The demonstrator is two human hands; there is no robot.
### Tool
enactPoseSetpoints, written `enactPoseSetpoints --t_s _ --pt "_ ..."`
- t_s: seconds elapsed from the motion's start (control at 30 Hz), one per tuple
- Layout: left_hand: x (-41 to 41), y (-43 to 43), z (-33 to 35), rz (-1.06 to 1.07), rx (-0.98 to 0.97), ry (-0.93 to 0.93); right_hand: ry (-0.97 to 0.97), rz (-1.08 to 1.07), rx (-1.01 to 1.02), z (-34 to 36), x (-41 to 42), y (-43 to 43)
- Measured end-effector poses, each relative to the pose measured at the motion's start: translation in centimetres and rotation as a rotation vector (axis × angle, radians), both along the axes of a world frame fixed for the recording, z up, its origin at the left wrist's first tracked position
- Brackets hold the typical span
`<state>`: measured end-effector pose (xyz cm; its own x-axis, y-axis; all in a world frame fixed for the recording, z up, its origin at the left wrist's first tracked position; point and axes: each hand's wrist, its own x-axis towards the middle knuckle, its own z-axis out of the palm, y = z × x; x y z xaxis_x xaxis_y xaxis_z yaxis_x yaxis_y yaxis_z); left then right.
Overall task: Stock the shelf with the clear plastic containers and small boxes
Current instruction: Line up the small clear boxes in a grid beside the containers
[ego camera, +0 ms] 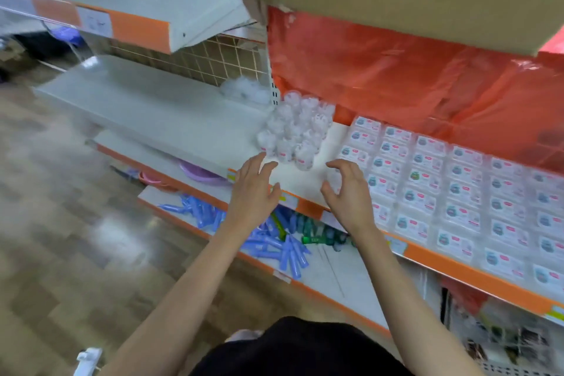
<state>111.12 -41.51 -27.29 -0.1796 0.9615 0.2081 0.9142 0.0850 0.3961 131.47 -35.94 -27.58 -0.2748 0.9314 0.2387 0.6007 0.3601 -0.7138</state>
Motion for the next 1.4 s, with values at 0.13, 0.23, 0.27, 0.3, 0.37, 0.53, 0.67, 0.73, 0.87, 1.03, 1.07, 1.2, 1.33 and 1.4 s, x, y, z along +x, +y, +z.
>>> enactPoseSetpoints --t_s 0.13,0.23,0.27,0.3,0.37,0.53,0.67,0.73,0.87,1.03,1.07,1.2,1.33,1.4 --pt "-9.6 -2.3 -0.1 0.014 -0.001 0.038 -0.015 -0.001 -0.011 0.1 -9.5 -0.6" --pt "-15.5 -3.0 -0.1 0.018 -0.025 0.077 -0.036 0.007 -0.004 0.3 -15.7 -0.7" --pt "-17.1 -3.1 -0.2 0.017 -0.036 0.089 -0.046 0.009 -0.007 0.3 -17.5 -0.7" --pt "-18.6 -2.9 -0.2 0.015 -0.039 0.094 -0.057 0.010 -0.006 0.3 -19.2 -0.5" --pt "-21.0 -2.3 -0.4 0.015 -0.034 0.084 -0.085 0.009 -0.020 0.3 -22.1 -0.1" --pt "-25.5 1.6 -1.3 0.022 -0.037 0.055 -0.133 0.001 -0.032 -0.9 -27.5 3.4" --pt "-28.4 7.1 -2.0 -0.035 -0.031 0.112 -0.209 -0.042 -0.018 -2.4 -30.6 7.9" --pt "-29.7 10.0 -2.3 -0.056 -0.023 0.133 -0.250 -0.072 -0.035 -3.1 -32.0 10.3" --pt "-31.2 15.8 -2.7 -0.163 0.007 0.162 -0.290 -0.105 -0.034 -3.5 -34.4 15.2" --pt "-32.3 23.3 -4.4 -0.259 0.025 0.199 -0.425 -0.208 0.000 -4.0 -35.7 21.2" --pt "-32.4 24.9 -4.7 -0.274 0.022 0.210 -0.447 -0.225 0.020 -4.2 -35.9 22.2" --pt "-32.9 29.9 -6.4 -0.315 0.003 0.248 -0.503 -0.261 0.085 -5.3 -36.9 24.8" --pt "-33.1 32.8 -8.3 -0.385 -0.041 0.240 -0.514 -0.254 0.100 -5.9 -37.8 26.4" --pt "-33.2 33.8 -9.0 -0.410 -0.040 0.234 -0.502 -0.263 0.086 -6.4 -37.8 27.0"
